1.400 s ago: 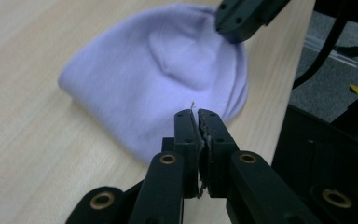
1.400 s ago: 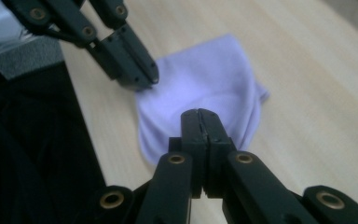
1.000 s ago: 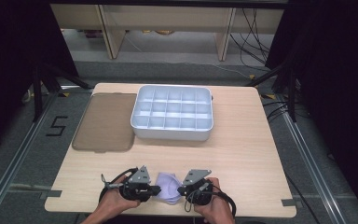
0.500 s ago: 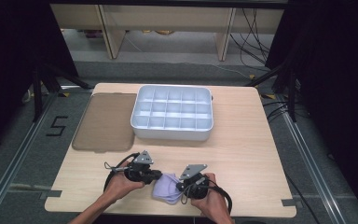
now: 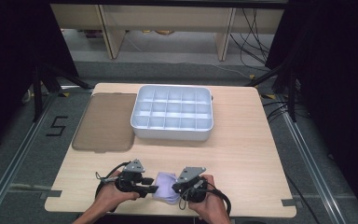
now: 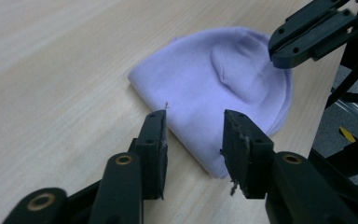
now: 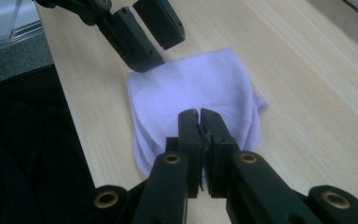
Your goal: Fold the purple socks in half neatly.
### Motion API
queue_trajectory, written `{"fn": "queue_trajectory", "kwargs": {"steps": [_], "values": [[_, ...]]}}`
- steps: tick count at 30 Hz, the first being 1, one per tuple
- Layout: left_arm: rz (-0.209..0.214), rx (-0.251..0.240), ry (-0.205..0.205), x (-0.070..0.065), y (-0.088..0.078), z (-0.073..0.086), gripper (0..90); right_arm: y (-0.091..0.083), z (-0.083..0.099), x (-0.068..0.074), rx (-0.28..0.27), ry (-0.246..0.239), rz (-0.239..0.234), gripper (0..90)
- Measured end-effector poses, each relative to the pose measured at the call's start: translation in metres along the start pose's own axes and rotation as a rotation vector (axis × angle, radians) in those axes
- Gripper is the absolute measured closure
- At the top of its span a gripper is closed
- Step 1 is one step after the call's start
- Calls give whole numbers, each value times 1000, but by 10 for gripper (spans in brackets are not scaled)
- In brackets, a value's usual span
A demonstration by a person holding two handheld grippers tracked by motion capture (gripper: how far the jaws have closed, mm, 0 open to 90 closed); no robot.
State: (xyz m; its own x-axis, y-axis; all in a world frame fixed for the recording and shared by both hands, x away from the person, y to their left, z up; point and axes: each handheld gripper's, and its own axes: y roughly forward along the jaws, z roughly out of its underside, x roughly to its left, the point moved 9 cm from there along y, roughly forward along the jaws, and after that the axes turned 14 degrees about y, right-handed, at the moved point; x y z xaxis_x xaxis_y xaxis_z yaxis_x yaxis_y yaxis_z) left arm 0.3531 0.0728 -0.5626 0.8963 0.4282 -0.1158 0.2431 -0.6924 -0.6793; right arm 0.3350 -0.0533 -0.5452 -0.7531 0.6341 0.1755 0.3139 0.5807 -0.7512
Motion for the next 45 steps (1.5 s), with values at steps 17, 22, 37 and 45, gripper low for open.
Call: {"fn": "queue_trajectory", "kwargs": {"steps": [17, 22, 37, 45], "values": [[-2, 10, 61, -6, 12, 3, 803, 6, -2, 10, 1, -3, 0, 870], [-25, -22, 56, -5, 9, -1, 829, 10, -4, 17, -1, 0, -35, 871], [-75, 13, 157, -3, -1, -7, 830, 29, -18, 1, 23, -76, 29, 899], [-86, 23, 171, -4, 0, -6, 832, 33, -20, -20, 52, -43, 71, 900]]}}
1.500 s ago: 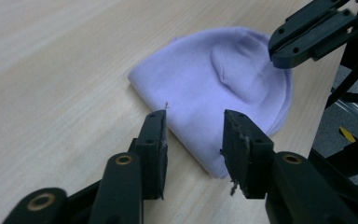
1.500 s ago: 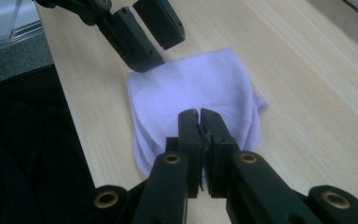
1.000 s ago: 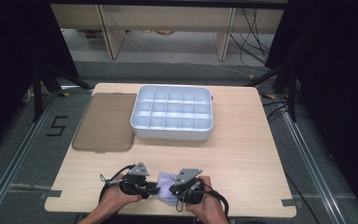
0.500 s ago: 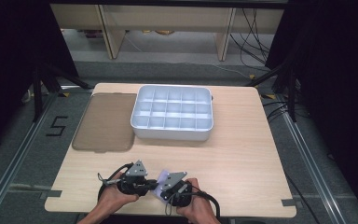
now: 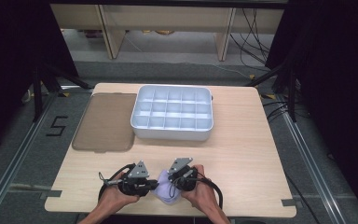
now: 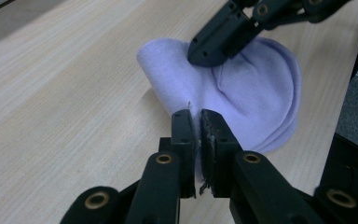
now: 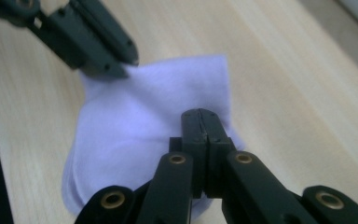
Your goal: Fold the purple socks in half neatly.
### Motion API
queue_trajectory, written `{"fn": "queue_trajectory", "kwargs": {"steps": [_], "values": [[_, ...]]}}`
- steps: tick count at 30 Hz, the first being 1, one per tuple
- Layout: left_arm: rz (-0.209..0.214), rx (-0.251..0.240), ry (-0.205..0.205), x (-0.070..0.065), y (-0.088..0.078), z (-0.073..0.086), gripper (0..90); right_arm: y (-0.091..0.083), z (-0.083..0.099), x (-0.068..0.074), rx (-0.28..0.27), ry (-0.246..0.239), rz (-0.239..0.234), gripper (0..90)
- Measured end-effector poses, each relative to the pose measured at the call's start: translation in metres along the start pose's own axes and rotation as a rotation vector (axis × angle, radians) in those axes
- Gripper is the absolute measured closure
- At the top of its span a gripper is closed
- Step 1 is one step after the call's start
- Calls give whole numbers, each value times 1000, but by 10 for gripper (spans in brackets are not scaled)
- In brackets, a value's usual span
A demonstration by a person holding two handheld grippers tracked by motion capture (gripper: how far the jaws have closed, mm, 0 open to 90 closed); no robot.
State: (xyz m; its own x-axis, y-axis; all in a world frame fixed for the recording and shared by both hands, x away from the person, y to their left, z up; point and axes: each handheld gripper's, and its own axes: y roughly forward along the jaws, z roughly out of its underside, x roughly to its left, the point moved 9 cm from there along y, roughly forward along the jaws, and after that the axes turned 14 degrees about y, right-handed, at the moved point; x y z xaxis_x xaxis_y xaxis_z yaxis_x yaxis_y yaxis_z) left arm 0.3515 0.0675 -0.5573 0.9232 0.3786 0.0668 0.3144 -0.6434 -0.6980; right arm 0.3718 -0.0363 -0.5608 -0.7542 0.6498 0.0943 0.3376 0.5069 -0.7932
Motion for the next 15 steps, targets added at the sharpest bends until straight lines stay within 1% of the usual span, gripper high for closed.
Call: {"fn": "queue_trajectory", "kwargs": {"steps": [1, 2, 3, 4, 5, 6, 7, 8, 9, 10, 11, 12, 13, 14, 15], "values": [[0, -6, 1, 0, 0, -1, 832, -2, -5, -4, -23, 9, 10, 900], [0, -6, 1, 0, 0, -1, 832, -2, -5, -4, -23, 9, 10, 900], [-2, -4, 8, 1, -1, -1, 832, -3, -7, -8, -26, 10, 23, 900], [-13, 3, 16, 2, -1, 0, 832, 1, -8, -12, -30, 21, 35, 900], [-13, 1, 16, 2, -1, -1, 832, 4, -6, -14, -13, 12, 44, 900], [-13, 0, 19, 2, -1, -1, 832, 7, -4, -17, -5, 5, 68, 900], [-6, -6, 10, 1, -2, -1, 832, 6, -2, -20, 3, 29, 85, 900], [-13, -6, 22, 2, -2, -1, 832, 4, -4, -21, -4, 29, 83, 900], [-9, -7, 30, 3, -3, -1, 831, 0, -6, -22, -18, 29, 84, 900], [-9, -7, 30, 3, -3, -1, 831, 0, -6, -22, -18, 29, 84, 900], [-15, -13, 29, 4, -3, -2, 831, -4, -8, -21, -39, 50, 72, 900], [-14, -33, -16, 1, -3, -4, 831, -10, -11, -16, -66, 66, 43, 900], [-22, -18, 5, 3, -4, -2, 831, -15, -12, -15, -74, 60, 42, 900], [-21, -21, 22, 4, -5, -3, 830, -22, -11, -10, -87, 32, 13, 900], [-19, -23, 0, 3, -5, -3, 830, -24, -8, -7, -86, 43, 4, 900]]}}
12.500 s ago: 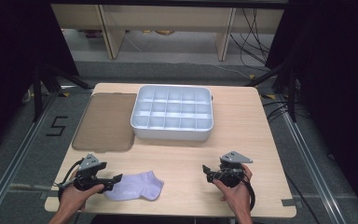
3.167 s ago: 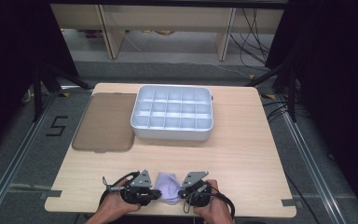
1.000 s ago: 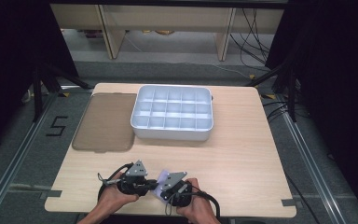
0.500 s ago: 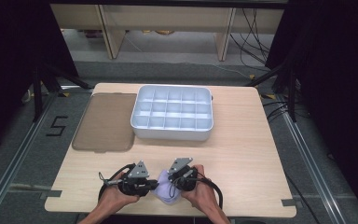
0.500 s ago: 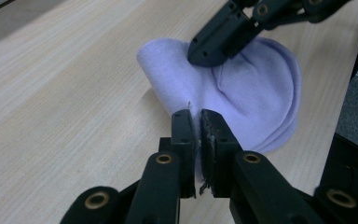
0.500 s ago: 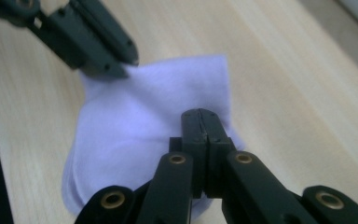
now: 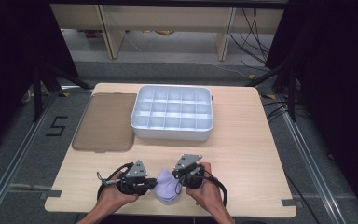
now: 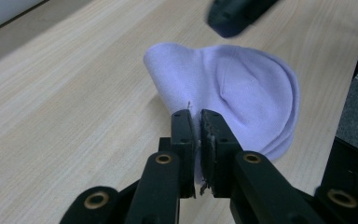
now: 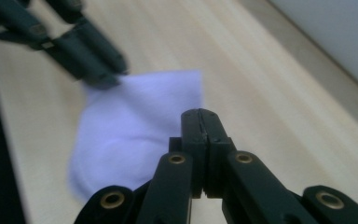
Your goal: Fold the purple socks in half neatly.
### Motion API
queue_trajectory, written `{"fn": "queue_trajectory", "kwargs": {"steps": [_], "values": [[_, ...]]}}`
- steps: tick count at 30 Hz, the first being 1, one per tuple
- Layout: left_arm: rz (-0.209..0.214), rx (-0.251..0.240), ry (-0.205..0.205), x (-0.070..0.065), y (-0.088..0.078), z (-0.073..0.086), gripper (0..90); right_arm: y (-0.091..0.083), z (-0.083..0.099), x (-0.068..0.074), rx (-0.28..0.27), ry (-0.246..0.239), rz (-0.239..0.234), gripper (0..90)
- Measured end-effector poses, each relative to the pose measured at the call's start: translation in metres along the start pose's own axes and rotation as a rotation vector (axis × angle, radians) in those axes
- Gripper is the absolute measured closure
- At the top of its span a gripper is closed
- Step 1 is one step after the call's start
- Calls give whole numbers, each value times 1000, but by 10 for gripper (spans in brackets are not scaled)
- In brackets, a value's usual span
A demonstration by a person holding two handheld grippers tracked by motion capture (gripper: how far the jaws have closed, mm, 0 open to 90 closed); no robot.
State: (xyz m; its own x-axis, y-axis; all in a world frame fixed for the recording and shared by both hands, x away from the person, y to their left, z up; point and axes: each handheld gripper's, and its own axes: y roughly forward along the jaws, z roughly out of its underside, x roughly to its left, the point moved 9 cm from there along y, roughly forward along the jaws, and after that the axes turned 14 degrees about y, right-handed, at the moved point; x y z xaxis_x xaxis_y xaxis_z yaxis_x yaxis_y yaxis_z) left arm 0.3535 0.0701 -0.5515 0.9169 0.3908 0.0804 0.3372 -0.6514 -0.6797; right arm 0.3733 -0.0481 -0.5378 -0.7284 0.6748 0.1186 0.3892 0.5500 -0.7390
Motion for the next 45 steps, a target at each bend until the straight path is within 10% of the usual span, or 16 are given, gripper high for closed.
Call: {"fn": "queue_trajectory", "kwargs": {"steps": [8, 23, 32, 45], "values": [[-14, -1, 25, 3, -4, -2, 829, -5, 31, 37, 65, -9, -97, 899], [-14, -25, 109, -15, -5, -20, 829, 21, 25, 22, 88, -13, -62, 900], [-12, -45, 63, -18, -2, -24, 828, -8, 27, 6, 35, 26, -36, 897], [5, -18, 122, -26, 14, -32, 819, 8, 34, 3, 76, 58, -53, 897]]}}
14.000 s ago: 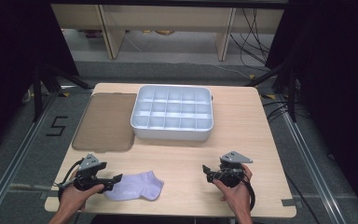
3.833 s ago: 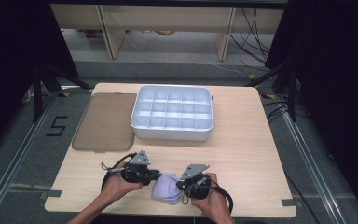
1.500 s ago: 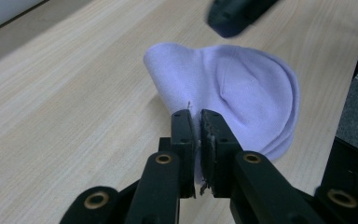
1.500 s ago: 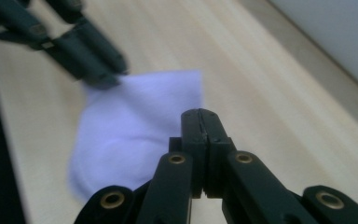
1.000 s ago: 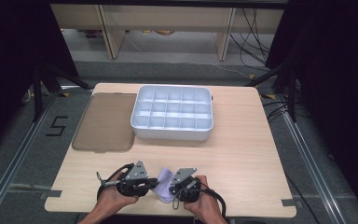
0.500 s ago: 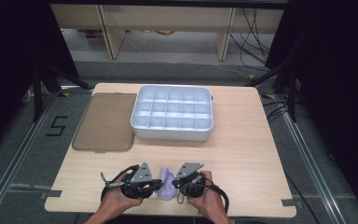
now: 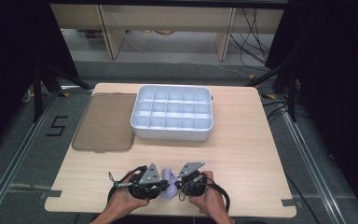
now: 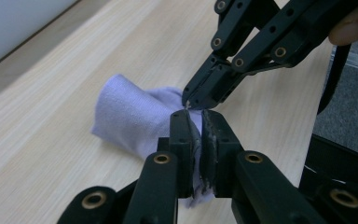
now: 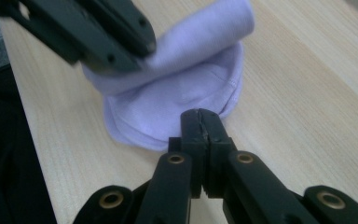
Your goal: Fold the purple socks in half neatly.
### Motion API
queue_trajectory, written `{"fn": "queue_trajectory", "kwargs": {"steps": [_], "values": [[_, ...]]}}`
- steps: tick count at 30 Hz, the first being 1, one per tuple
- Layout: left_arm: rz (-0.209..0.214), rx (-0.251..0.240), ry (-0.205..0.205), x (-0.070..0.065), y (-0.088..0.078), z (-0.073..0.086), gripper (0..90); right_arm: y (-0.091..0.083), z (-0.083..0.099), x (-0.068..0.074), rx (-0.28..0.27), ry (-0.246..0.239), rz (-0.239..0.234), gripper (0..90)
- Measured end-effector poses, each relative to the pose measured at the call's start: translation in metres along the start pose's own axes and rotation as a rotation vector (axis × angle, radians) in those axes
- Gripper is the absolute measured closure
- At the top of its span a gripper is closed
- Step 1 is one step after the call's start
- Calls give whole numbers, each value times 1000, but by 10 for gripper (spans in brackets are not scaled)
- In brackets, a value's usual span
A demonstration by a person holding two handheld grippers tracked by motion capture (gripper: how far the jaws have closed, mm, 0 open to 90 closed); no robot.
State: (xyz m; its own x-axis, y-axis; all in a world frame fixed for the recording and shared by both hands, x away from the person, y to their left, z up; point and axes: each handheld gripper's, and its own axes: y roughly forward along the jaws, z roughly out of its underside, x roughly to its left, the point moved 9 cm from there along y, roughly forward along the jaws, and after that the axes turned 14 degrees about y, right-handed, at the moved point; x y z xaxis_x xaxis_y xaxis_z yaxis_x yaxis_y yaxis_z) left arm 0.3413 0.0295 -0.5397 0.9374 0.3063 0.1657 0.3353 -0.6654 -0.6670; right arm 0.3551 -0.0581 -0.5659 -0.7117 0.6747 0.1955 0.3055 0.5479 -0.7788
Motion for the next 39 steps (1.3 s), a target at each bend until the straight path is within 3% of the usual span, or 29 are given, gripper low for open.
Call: {"fn": "queue_trajectory", "kwargs": {"steps": [1, 4, 5, 6, 7, 8, 9, 11, 15, 16, 17, 18, 19, 22, 23, 24, 26, 27, 28, 30, 31, 36, 37, 39], "values": [[-2, 14, 19, -2, 4, -1, 819, -4, 2, 1, 15, 41, -4, 897], [4, 22, 48, -3, 7, -1, 817, -8, -2, -6, -31, 8, -1, 896], [6, 19, 21, -5, 9, -1, 817, -10, -4, -8, -39, 13, 9, 895], [13, 24, 39, -5, 9, -1, 816, -13, -5, -10, -39, 13, 4, 895], [14, 19, 23, -7, 13, 0, 816, -19, -10, -13, -74, 43, 16, 895], [15, 33, 56, -6, 13, 1, 815, -23, -13, -15, -83, 45, 19, 895], [19, 32, 28, -9, 15, 1, 815, -25, -16, -16, -102, 39, 22, 895], [25, 36, 37, -10, 19, 3, 814, -29, -21, -16, -105, 39, 23, 895], [21, 42, 33, -11, 24, 6, 812, -28, -29, -13, -112, 21, 7, 896], [25, 42, 54, -11, 24, 6, 812, -26, -32, -11, -116, 12, 5, 896], [22, 43, 33, -12, 24, 6, 811, -23, -34, -9, -109, 0, -4, 896], [26, 44, 52, -11, 23, 6, 810, -20, -36, -8, -120, -1, -3, 896], [27, 34, 42, -12, 24, 5, 809, -14, -36, -2, -86, -12, -24, 896], [43, 27, 23, -14, 23, 4, 800, -5, -35, -1, -66, -31, -19, 896], [39, 14, 22, -12, 21, 3, 788, -3, -33, -2, -51, -6, -17, 896], [38, -17, -21, -13, 21, 0, 770, -2, -32, -5, -41, -44, -14, 896], [52, -53, -49, -10, 15, -3, 755, -2, -30, -7, -33, -32, 3, 896], [55, -86, -84, -9, 11, -7, 745, -1, -30, -8, -35, -34, -2, 896], [55, -94, -86, -5, 4, -8, 742, 1, -29, -7, -38, -16, 0, 896], [56, -113, -97, -2, -1, -10, 752, 2, -29, -9, -43, -25, 6, 896], [47, -121, -126, 2, -6, -10, 766, 2, -30, -9, -45, -25, 5, 897], [70, -78, -134, -6, 2, -2, 824, 1, -28, -9, -28, -17, 7, 897], [73, -38, -102, -8, 6, 3, 824, 0, -27, -8, -23, -10, 8, 897], [85, -19, -93, -11, 12, 10, 840, 2, -27, -7, -29, -5, 6, 897]]}}
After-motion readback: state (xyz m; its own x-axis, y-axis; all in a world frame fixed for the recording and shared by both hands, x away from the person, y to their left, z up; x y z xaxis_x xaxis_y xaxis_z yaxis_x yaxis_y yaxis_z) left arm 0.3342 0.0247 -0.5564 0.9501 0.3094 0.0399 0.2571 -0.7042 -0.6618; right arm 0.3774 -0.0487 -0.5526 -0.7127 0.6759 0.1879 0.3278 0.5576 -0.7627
